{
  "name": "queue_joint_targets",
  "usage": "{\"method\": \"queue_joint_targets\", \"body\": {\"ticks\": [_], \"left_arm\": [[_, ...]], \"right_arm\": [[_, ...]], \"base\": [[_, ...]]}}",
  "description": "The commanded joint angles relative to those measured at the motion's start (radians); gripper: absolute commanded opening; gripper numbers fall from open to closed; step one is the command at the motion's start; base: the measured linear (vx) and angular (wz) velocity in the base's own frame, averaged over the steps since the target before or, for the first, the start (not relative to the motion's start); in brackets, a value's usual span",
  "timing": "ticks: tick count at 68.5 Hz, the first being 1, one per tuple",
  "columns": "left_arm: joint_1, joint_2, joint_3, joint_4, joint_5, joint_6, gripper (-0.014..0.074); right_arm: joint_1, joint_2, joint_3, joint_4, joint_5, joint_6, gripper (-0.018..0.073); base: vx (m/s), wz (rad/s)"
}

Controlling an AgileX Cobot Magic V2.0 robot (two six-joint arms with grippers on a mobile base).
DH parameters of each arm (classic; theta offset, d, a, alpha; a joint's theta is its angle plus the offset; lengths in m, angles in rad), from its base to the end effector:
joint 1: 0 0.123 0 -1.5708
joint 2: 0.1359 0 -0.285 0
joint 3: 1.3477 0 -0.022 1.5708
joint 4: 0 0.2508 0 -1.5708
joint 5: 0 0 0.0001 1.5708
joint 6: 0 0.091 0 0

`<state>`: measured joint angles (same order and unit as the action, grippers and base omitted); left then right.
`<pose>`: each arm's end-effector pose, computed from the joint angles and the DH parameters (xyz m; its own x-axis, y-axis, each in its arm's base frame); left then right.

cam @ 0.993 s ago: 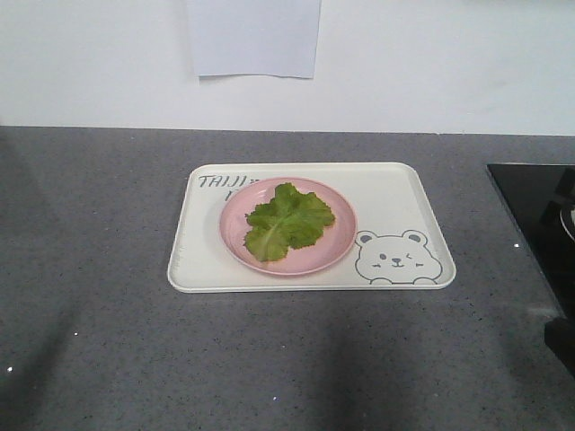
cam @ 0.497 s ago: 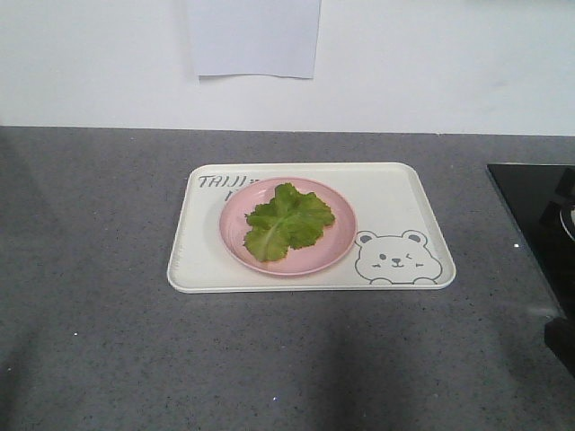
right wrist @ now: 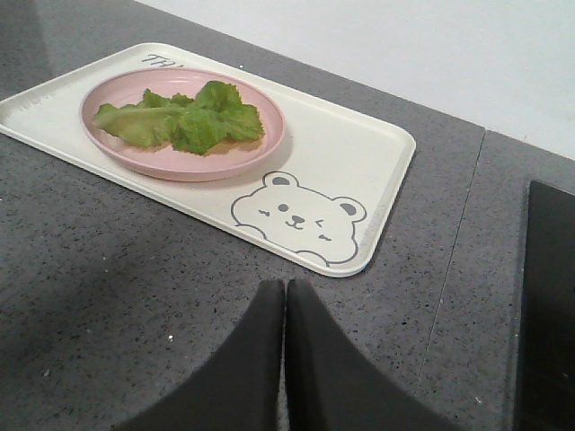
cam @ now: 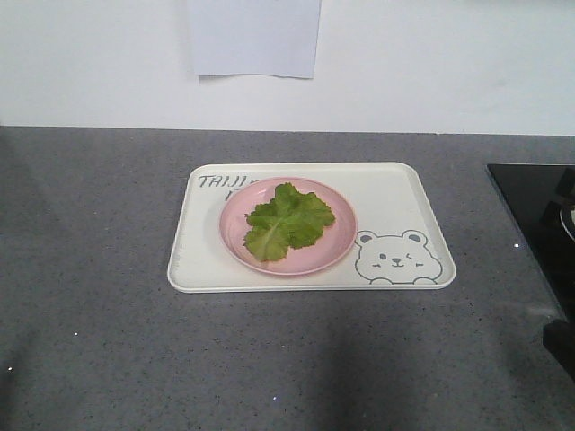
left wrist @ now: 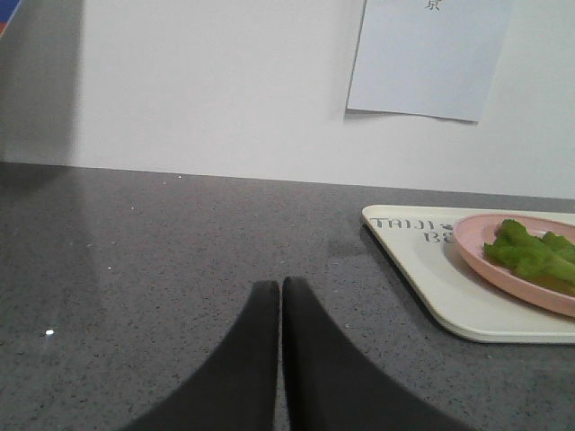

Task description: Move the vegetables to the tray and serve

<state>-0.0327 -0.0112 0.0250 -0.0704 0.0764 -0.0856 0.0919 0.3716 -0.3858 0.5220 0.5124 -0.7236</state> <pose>0.0567 -0.0024 0.1984 -0.0087 -0.1550 -0.9879 0.0372 0.9872 -0.1552 0.0786 0.0296 0.2783 -0.2509 -0.2724 -0.9289 -0.3948 0.9049 -0.1587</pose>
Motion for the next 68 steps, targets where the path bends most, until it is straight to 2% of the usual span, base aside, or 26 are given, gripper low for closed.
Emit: {"method": "queue_joint_targets", "body": {"ticks": [1,68], "left_arm": [[0.003,-0.014,0.027,0.07,-0.065,-0.122,-0.0006],[0.003,-0.014,0.027,0.07,-0.061,-0.121,-0.0006]], "right_arm": [[-0.002,0.006,-0.025,0.014,-0.05,-0.005,-0.0005],[-0.002,0.006,-0.025,0.014,-0.049,-0.006,-0.0005]], "base": [[0.0,0.0],[0.0,0.0]]}}
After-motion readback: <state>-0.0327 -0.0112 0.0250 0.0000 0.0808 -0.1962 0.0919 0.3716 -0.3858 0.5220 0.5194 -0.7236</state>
